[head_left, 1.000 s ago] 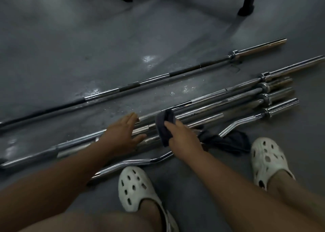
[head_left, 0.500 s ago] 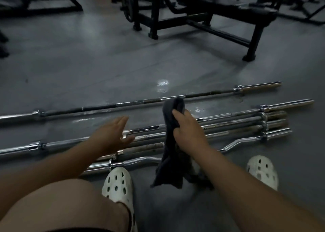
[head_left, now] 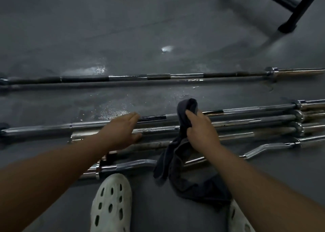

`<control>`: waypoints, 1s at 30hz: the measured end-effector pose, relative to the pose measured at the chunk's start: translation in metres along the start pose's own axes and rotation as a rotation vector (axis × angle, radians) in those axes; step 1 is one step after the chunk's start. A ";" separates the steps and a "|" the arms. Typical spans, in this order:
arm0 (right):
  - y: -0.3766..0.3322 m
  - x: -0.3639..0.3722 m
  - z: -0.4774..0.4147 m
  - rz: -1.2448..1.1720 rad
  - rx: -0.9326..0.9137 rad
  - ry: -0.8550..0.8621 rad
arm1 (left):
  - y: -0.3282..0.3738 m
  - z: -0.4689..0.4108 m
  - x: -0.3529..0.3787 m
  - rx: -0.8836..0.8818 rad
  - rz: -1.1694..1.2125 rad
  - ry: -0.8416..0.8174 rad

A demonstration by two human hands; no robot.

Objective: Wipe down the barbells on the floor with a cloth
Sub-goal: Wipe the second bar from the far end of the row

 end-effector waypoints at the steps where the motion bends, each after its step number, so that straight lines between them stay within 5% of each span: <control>1: 0.001 0.006 -0.012 0.019 0.004 -0.027 | -0.001 -0.011 0.006 0.012 0.003 -0.010; 14: 0.022 0.079 -0.124 0.121 0.157 -0.136 | -0.033 -0.109 0.069 0.009 0.054 -0.160; 21: -0.027 0.092 -0.149 0.144 -0.110 -0.178 | -0.070 -0.168 0.043 0.074 -0.107 0.025; 27: 0.027 0.067 -0.165 0.131 0.138 -0.051 | -0.078 -0.183 0.018 0.130 -0.331 0.291; 30: -0.033 0.090 -0.174 0.014 -0.031 -0.083 | -0.075 -0.184 0.008 0.032 -0.259 0.331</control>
Point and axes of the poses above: each hand's wrist, its own z-axis away from the middle knuckle, its own x-axis out of the palm, y = z × x, the point moved 6 cm from there along -z, towards the middle knuckle, and after that the axes turned 4 degrees about -y, right-handed, at the moved point
